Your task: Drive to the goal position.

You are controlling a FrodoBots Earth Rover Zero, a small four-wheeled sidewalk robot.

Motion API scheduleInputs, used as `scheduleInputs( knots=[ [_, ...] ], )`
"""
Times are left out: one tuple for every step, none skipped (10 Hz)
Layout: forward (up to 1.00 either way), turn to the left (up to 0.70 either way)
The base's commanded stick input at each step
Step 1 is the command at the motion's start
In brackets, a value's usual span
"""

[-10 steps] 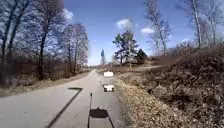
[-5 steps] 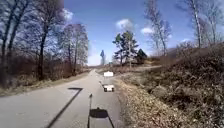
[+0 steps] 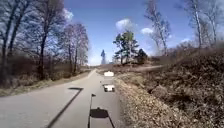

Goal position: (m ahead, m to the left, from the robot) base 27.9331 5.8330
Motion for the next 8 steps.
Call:
scheduleInputs(
  knots=[
    [0.7, 0.27],
    [0.7, 0.27],
    [0.7, 0.27],
    [0.7, 0.27],
    [0.7, 0.27],
    [0.7, 0.27],
    [0.7, 0.27],
    [0.7, 0.27]
  ],
)
